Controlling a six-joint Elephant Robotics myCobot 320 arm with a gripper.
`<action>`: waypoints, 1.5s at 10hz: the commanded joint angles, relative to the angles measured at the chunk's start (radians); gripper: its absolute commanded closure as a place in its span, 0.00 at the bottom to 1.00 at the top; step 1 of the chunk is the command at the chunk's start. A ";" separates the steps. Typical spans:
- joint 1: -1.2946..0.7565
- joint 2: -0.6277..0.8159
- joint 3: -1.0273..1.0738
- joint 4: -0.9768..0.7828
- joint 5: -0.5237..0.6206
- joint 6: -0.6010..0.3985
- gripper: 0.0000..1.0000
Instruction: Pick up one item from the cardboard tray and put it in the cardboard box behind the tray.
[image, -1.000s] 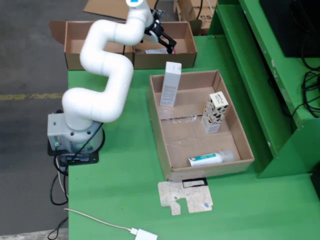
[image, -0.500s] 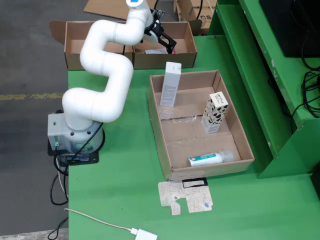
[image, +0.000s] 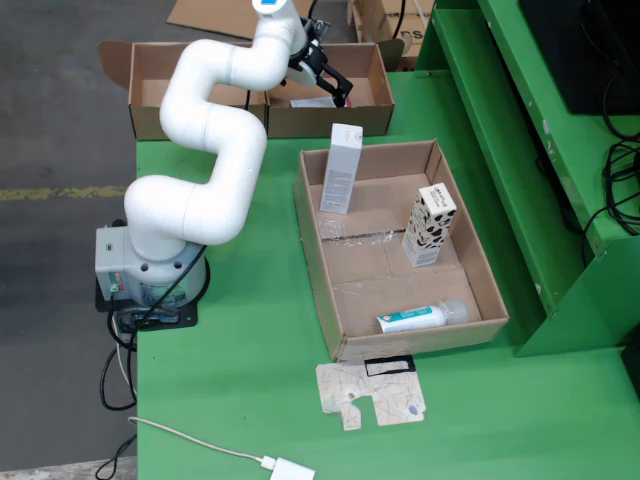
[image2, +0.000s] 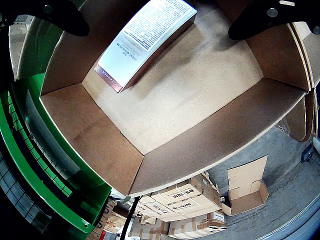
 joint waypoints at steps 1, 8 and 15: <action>0.008 0.027 0.021 0.010 -0.004 -0.004 0.00; 0.017 0.096 0.021 -0.132 0.002 0.028 0.00; 0.080 0.179 0.272 -0.591 -0.044 0.129 0.00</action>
